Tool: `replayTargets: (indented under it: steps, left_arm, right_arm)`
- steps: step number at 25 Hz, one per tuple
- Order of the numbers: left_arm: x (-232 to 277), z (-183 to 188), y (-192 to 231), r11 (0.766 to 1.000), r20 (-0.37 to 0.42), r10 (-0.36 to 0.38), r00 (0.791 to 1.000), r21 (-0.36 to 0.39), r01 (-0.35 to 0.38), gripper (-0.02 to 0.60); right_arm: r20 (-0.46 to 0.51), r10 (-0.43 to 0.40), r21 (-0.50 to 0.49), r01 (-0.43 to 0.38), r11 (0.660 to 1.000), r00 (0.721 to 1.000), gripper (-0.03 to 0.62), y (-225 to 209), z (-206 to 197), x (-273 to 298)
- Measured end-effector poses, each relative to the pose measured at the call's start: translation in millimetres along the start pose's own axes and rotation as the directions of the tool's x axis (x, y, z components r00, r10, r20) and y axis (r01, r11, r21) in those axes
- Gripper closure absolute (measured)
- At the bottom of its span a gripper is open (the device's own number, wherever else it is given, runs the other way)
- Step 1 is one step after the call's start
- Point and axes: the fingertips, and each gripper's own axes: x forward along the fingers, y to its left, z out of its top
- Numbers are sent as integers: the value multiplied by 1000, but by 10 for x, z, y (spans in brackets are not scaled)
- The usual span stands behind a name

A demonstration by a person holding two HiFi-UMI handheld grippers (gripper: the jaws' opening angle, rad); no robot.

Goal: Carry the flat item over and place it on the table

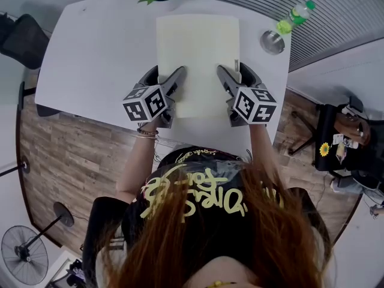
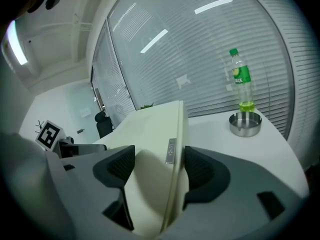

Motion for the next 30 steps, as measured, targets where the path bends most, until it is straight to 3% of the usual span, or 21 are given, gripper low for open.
replayTargets:
  steps: [30]
  left_arm:
    - [181, -151, 88, 999, -117, 36, 992, -27, -39, 202]
  right_arm:
    - [-118, -44, 33, 48, 998, 992, 279, -116, -143, 128]
